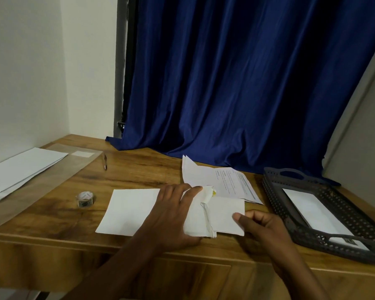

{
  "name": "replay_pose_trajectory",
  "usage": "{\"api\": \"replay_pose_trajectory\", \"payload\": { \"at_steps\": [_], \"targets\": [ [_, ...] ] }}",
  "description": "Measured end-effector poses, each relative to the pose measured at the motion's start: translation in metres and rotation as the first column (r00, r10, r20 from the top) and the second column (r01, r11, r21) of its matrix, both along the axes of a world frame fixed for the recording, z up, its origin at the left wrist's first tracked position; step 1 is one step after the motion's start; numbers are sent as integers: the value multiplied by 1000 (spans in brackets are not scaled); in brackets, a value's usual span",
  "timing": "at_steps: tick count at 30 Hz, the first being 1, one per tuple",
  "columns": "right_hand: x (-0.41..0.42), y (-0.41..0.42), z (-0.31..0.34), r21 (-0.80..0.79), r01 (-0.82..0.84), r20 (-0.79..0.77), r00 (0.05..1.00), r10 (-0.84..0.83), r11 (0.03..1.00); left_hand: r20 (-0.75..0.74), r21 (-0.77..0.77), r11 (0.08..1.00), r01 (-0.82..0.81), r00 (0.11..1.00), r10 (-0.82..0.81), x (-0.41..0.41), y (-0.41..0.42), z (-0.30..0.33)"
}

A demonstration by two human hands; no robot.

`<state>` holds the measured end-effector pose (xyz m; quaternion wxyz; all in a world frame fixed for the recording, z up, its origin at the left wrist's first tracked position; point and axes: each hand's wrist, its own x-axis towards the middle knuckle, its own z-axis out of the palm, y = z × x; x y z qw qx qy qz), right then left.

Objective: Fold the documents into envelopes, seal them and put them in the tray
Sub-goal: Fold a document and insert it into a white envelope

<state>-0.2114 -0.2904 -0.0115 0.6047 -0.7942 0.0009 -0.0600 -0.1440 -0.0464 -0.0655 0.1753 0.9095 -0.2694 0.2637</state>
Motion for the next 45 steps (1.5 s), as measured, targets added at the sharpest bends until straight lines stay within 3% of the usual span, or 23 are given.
{"api": "replay_pose_trajectory", "payload": {
  "at_steps": [7, 12, 19, 27, 32, 38, 42, 45],
  "targets": [
    [15, 41, -11, 19, -96, 59, 994, 94, 995, 19, -1, 1000, 5, 1000, -5, 0, 0, 0],
    [18, 36, -14, 50, -14, 33, 999, 12, 999, 12, 4, 1000, 6, 1000, -6, 0, 1, 2],
    [20, 40, -20, 30, -59, 137, 989, 54, 998, 61, -11, 999, 41, 997, -40, 5, 0, -3],
    [39, 54, -29, -70, -116, 180, 976, 127, 991, 76, 10, 997, 71, 995, -72, 2, 2, 1],
    [44, 58, -36, -237, -127, 213, 960, 179, 963, 147, -3, 997, 82, 986, -81, 4, 1, -2],
    [41, 38, -40, -540, 37, 247, 962, 116, 841, -93, 115, 993, -14, 995, 25, 4, 0, 1],
    [40, 14, -41, -497, 69, 211, 977, 44, 865, -234, 128, 991, 23, 972, 8, 6, -1, 1],
    [39, 4, -46, -466, 25, 197, 977, 76, 885, -247, 82, 996, 41, 969, -20, 5, -1, 0]
  ]
}}
